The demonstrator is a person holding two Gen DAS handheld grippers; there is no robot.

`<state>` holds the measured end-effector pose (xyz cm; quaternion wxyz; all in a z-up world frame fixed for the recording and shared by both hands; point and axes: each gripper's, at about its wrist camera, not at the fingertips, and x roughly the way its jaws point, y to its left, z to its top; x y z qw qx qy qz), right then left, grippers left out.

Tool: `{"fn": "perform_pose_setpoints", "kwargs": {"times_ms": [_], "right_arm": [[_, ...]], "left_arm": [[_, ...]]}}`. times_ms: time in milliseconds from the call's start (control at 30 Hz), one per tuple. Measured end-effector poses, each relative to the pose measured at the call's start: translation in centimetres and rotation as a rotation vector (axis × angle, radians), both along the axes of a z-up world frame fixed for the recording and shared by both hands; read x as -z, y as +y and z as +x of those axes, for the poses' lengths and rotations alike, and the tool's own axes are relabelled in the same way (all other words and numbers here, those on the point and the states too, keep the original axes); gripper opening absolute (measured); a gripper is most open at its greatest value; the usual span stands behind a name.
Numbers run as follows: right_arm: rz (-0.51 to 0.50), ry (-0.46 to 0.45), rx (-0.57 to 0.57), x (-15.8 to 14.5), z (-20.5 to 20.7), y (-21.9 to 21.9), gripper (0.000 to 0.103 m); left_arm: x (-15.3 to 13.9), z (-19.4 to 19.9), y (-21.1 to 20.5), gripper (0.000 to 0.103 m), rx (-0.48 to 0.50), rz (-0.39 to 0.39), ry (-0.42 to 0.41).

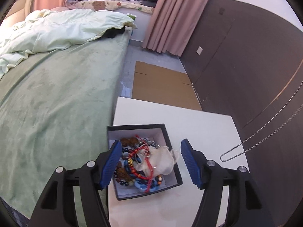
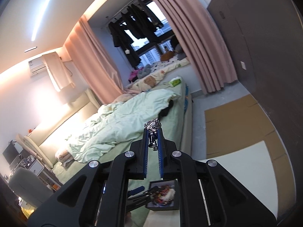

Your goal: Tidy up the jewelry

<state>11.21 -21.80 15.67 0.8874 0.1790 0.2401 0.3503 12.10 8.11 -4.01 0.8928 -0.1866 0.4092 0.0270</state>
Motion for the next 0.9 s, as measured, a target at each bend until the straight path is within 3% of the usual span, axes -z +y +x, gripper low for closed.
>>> {"fn": "perform_pose_setpoints", "kwargs": {"times_ms": [167,400,900], "right_arm": [[0.017,-0.016,-0.051,-0.7,-0.6,2.2,0.01],[0.015,-0.047,-0.121,-0.7,-1.4,5.8,0.01],[-0.088,0.055,-0.148,3.9,0.9,10.9,0.01]], "left_arm": [[-0.4,-0.8,2.2,0.063,-0.054,-0.032,-0.014],[-1.9,-1.9,4.8,0.072,-0.106,-0.041,-0.059],[-2.6,-2.5,7.1,0.074,-0.143,-0.061,-0.077]]}}
